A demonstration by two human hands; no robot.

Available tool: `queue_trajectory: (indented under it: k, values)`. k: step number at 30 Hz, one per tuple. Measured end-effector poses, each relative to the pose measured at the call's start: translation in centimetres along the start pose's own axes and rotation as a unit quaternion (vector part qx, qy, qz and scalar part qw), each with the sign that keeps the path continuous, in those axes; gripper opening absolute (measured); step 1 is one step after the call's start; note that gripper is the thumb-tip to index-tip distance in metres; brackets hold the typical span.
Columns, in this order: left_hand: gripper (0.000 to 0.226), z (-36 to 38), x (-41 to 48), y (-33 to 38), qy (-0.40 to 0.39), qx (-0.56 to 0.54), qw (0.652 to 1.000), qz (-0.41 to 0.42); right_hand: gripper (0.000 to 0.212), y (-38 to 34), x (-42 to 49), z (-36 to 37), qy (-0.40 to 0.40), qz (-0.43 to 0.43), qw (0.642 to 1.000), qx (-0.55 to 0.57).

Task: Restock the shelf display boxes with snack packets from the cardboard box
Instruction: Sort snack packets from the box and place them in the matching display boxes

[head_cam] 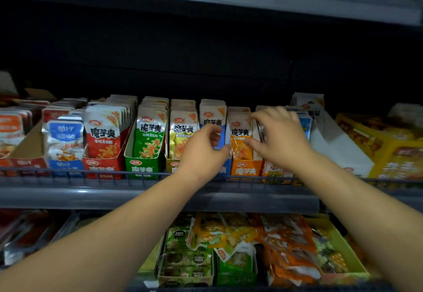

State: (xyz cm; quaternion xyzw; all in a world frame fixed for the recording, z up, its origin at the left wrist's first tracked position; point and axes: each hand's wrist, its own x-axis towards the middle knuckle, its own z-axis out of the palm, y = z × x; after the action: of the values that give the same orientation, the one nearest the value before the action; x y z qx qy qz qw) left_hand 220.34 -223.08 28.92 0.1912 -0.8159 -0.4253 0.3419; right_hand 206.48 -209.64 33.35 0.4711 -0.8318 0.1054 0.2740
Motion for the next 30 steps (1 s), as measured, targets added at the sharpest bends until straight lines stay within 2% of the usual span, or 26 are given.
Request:
queue_trajectory:
  k: [8,15,19,24,30]
  values:
    - [0.028,-8.3,-5.9,-3.0,0.032,0.069,0.997,0.034,0.047,-6.7,-8.4,-0.2,-0.014,-0.036,0.990,0.133]
    - [0.025,-13.9,-16.3,-11.2,0.041,0.180,0.982,-0.039,0.037,-16.9,-16.1,5.9,-0.075,-0.116,0.966,0.219]
    - [0.028,-15.2,-23.2,-17.6,-0.031,0.257,0.961,-0.099,0.039,-22.0,-21.5,11.3,-0.227,-0.117,0.936,0.243]
    - [0.030,-14.3,-30.4,-24.7,-0.166,0.285,0.921,-0.208,0.046,-25.4,-28.7,18.7,-0.453,-0.115,0.854,0.227]
    - [0.023,-12.1,-35.7,-30.7,-0.250,0.275,0.877,-0.304,0.047,-26.8,-34.1,25.4,-0.567,0.005,0.794,0.219]
